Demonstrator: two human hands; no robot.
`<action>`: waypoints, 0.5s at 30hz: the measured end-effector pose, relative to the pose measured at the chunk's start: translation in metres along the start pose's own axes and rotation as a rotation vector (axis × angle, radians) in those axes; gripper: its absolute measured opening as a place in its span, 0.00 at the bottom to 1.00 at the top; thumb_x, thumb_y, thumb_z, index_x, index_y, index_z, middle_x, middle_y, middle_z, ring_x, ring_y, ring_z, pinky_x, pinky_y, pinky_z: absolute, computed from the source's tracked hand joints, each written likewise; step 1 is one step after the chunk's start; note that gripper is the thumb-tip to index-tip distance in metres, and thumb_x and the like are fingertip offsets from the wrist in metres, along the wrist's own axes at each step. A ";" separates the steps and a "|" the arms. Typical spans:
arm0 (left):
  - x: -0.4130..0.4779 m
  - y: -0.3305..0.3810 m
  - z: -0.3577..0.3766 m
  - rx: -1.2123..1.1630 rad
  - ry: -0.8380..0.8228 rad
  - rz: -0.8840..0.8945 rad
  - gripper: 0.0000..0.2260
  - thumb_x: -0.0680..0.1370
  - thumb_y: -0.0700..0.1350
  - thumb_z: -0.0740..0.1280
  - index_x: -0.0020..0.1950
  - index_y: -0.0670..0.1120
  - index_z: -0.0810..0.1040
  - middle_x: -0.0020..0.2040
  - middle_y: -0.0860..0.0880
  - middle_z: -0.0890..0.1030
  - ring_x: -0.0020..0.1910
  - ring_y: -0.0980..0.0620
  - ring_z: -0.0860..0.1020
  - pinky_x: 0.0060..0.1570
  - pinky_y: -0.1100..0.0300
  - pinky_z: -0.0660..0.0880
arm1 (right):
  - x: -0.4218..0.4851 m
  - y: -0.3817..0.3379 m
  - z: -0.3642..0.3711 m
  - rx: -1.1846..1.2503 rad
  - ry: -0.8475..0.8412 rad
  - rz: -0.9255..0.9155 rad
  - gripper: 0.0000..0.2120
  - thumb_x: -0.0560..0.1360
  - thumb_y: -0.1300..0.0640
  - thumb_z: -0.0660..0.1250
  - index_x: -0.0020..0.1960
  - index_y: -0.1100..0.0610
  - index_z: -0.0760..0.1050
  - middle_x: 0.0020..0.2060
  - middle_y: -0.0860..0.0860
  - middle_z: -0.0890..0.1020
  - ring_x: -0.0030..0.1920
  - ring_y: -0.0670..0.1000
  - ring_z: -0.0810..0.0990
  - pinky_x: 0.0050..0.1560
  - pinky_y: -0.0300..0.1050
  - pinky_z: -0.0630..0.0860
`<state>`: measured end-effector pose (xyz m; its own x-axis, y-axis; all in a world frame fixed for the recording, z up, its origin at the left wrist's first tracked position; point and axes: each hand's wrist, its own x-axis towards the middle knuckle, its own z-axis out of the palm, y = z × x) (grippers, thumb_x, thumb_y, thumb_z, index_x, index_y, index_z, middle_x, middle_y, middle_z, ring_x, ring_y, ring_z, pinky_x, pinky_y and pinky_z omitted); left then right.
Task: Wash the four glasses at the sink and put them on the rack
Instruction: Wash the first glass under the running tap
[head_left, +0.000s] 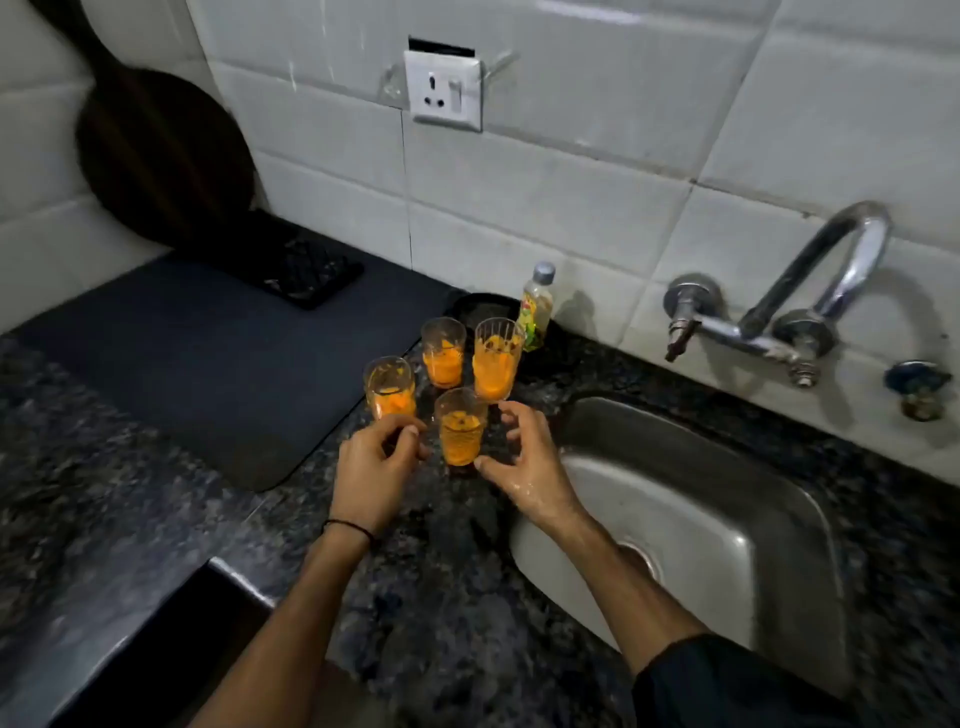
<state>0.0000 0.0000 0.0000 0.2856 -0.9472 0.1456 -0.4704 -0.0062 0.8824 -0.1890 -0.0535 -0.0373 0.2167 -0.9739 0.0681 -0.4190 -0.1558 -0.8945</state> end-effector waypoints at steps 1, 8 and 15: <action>0.006 -0.006 -0.001 -0.022 0.002 -0.026 0.09 0.82 0.42 0.63 0.48 0.48 0.82 0.36 0.53 0.84 0.37 0.56 0.82 0.42 0.48 0.81 | 0.006 0.002 0.009 0.009 -0.001 0.000 0.37 0.71 0.55 0.78 0.75 0.53 0.65 0.64 0.49 0.68 0.64 0.46 0.70 0.63 0.39 0.70; 0.030 -0.031 0.003 -0.010 -0.166 -0.071 0.07 0.80 0.41 0.64 0.50 0.49 0.81 0.38 0.55 0.84 0.38 0.59 0.83 0.44 0.49 0.81 | 0.022 -0.001 0.049 0.233 0.076 0.112 0.33 0.69 0.65 0.78 0.69 0.49 0.69 0.59 0.45 0.80 0.58 0.36 0.78 0.56 0.28 0.71; 0.044 -0.030 0.028 -0.083 -0.287 -0.031 0.09 0.80 0.38 0.64 0.49 0.50 0.80 0.40 0.53 0.85 0.41 0.59 0.83 0.46 0.49 0.81 | 0.014 0.010 0.022 0.225 0.141 0.201 0.27 0.69 0.70 0.76 0.61 0.53 0.72 0.49 0.45 0.83 0.50 0.41 0.81 0.52 0.34 0.74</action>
<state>0.0030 -0.0503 -0.0331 0.0457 -0.9990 -0.0034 -0.3917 -0.0210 0.9199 -0.1712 -0.0647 -0.0548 0.0187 -0.9972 -0.0729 -0.2322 0.0666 -0.9704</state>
